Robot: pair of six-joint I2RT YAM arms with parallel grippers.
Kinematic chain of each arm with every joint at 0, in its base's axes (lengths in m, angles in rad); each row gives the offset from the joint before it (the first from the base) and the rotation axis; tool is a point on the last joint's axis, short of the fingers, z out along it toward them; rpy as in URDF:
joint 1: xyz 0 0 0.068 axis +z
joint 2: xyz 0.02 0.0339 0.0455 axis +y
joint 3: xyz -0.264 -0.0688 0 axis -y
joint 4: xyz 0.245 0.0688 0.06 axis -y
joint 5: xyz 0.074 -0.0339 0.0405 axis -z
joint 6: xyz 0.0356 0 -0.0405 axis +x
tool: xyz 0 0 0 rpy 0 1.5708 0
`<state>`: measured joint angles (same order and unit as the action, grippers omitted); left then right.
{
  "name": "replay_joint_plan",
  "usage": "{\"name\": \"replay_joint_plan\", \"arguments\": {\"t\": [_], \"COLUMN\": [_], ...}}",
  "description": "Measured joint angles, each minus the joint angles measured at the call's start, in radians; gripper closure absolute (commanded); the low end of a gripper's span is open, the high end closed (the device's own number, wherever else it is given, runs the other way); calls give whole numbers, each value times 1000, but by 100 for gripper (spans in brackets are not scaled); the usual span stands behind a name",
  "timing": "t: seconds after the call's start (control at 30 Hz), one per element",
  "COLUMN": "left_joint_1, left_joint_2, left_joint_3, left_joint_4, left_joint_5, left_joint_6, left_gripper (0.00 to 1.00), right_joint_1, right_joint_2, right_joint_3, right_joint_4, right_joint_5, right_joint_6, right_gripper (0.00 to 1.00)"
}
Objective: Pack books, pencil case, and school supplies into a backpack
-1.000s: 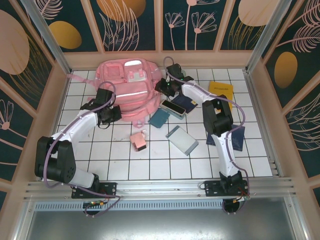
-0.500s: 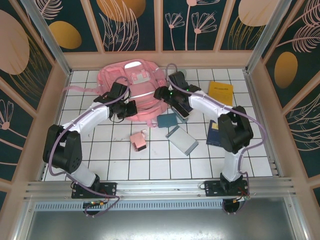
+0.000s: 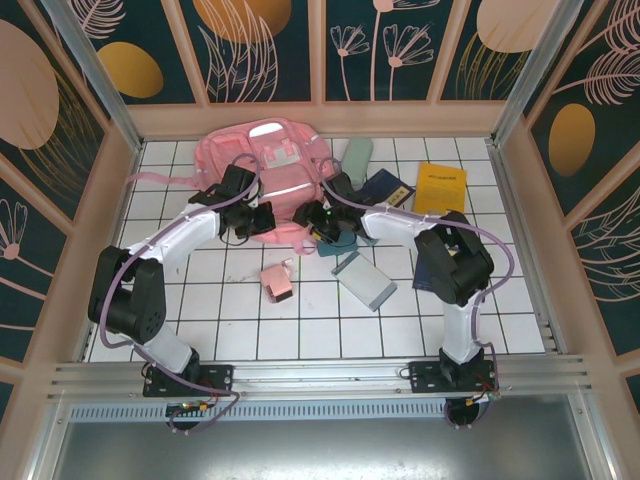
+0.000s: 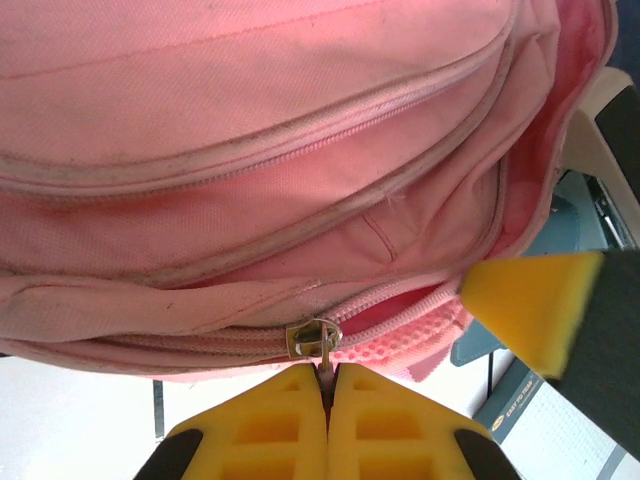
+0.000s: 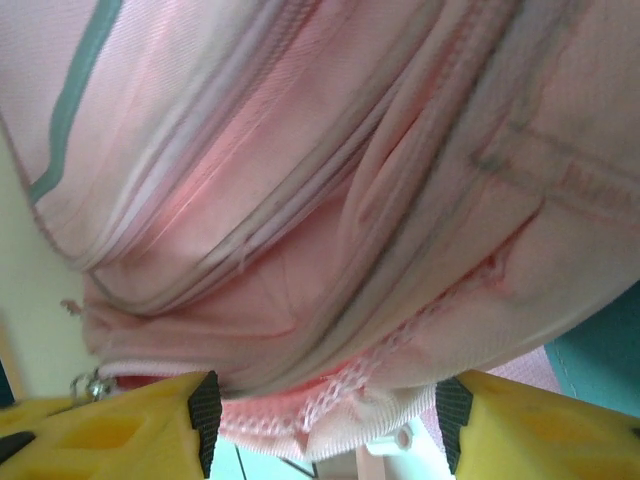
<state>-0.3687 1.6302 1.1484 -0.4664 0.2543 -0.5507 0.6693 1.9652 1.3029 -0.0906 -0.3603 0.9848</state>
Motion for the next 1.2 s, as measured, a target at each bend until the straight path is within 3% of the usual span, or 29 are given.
{"name": "replay_joint_plan", "arguments": {"t": [0.1,0.13,0.47,0.73,0.97,1.1,1.2], "left_joint_1": [0,0,11,101,245,271,257], "left_joint_2": [0,0,13,108,237,208,147], "left_joint_3": [-18,-23,5,85,209,205,158], "left_joint_4": [1,2,-61,-134,-210,-191,-165], "left_joint_5": [-2,-3,-135,-161,-349,-311,-241], "left_joint_6": [1,2,67,120,144,152,151], "left_gripper": [100,100,100,100,100,100,100], "right_joint_1": [0,0,-8,-32,-126,-151,-138], "right_joint_2": [32,35,2,-51,-118,-127,-127], "right_joint_3": [12,18,-3,-35,-100,-113,-107], "right_joint_4": [5,5,4,7,-28,-22,-18], "right_joint_5": [2,3,63,56,142,143,118], "right_joint_6": [19,21,7,-54,-102,-116,-126], "right_gripper": [95,100,100,100,100,100,62]}}
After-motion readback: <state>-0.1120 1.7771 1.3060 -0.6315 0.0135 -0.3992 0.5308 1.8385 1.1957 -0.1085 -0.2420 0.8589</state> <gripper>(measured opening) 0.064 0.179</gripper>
